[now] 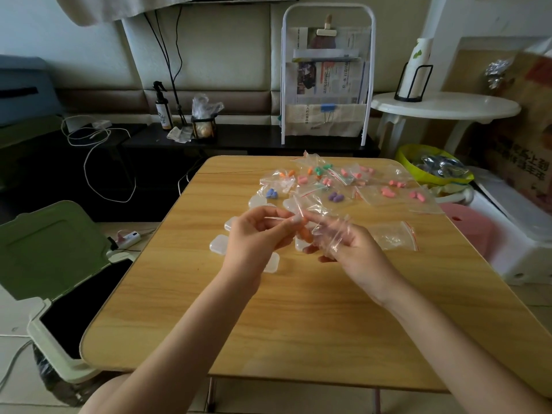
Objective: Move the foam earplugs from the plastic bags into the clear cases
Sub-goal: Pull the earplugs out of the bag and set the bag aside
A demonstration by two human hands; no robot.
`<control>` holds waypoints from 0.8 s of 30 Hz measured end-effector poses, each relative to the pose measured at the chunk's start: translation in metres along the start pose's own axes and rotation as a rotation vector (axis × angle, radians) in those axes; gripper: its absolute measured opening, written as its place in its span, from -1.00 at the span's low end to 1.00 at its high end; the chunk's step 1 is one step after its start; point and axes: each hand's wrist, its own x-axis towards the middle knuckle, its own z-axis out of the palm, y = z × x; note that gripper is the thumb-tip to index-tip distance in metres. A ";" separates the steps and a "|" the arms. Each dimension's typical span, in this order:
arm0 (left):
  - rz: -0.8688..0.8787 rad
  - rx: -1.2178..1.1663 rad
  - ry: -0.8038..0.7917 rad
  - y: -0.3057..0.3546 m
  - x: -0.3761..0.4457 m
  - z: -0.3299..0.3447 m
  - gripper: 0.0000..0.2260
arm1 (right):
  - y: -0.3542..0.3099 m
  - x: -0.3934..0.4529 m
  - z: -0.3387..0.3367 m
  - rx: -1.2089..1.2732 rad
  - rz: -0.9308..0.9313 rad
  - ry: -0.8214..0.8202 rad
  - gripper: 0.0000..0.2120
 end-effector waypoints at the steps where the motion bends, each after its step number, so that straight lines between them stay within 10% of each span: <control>1: -0.005 -0.026 0.005 0.000 0.000 -0.001 -0.86 | -0.001 0.000 0.000 0.007 -0.005 0.027 -0.68; 24: -0.219 -0.432 -0.023 -0.008 0.008 0.004 -0.85 | 0.006 0.000 0.004 -0.078 -0.012 0.034 -0.83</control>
